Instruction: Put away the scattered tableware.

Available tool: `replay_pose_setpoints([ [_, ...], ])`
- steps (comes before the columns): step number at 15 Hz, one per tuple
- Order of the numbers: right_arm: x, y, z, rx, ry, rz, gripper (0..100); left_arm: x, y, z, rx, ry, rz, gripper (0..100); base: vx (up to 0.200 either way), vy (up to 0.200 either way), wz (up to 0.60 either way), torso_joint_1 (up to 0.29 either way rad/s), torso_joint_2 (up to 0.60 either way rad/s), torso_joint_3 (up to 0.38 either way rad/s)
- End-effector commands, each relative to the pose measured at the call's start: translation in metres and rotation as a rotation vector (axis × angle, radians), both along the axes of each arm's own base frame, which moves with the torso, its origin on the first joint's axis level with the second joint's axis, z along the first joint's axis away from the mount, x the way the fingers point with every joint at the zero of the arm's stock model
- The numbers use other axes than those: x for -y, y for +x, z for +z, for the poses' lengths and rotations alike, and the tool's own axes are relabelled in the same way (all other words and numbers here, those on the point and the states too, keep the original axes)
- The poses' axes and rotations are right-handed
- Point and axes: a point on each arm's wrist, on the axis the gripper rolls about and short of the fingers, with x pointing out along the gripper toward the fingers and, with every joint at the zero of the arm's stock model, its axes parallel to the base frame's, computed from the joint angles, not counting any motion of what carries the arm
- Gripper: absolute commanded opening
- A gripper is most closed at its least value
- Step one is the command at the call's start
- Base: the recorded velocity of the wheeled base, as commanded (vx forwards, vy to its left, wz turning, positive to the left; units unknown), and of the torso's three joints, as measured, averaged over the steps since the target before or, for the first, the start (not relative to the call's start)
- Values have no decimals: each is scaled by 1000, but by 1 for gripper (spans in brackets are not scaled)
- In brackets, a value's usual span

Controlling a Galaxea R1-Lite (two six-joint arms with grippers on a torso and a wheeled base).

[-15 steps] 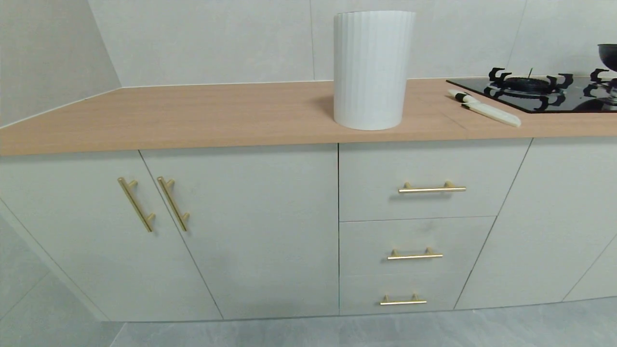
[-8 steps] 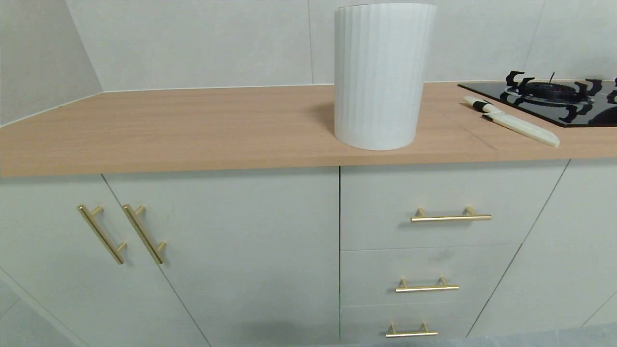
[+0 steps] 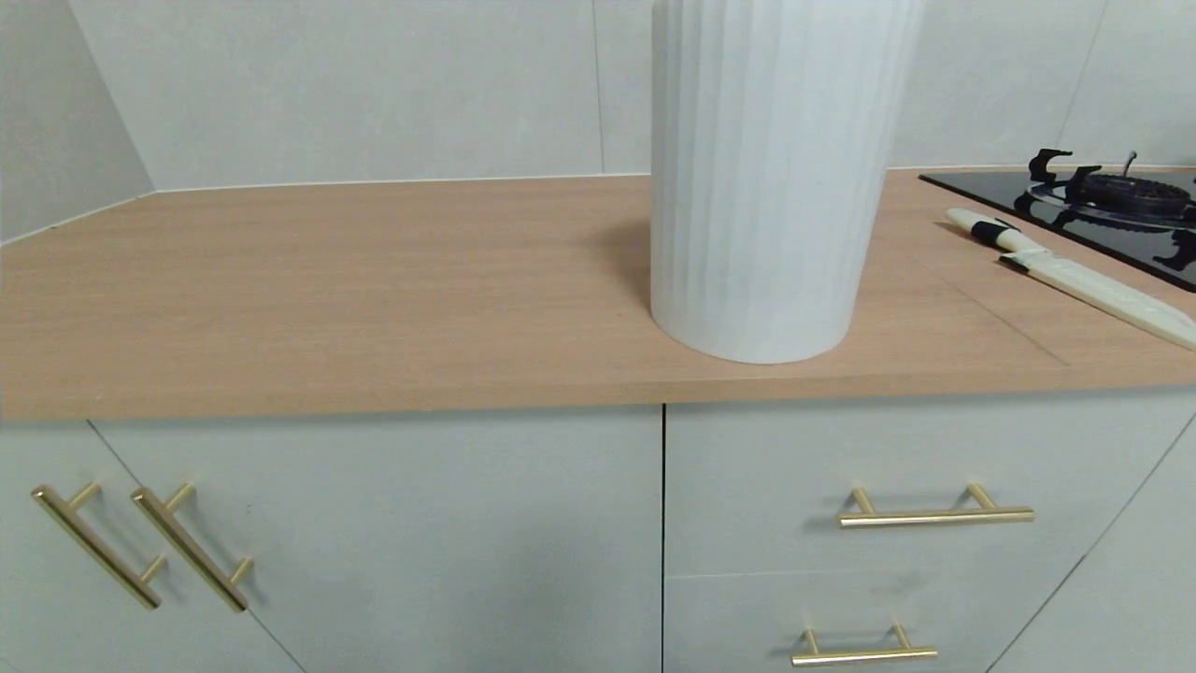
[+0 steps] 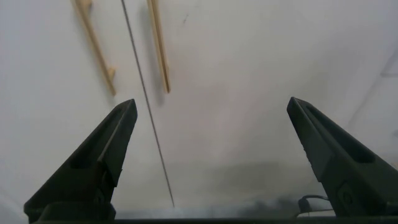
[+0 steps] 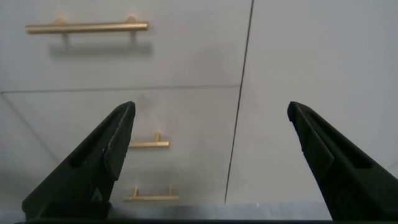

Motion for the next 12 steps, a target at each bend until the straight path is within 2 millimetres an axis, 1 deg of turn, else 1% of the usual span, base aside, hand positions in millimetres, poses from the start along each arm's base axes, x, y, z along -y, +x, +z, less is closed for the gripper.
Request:
replay_pose_setpoints([
  [1, 0, 0, 0, -2, 0, 0, 100, 0, 0, 0, 0, 0, 0, 100, 0, 0, 0, 0, 0, 0],
  [7, 0, 0, 0, -2, 0, 0, 100, 0, 0, 0, 0, 1, 0, 100, 0, 0, 0, 0, 0, 0],
  [12, 0, 0, 0, -2, 2, 0, 100, 0, 0, 0, 0, 1, 0, 100, 0, -200, 0, 1, 3, 0],
])
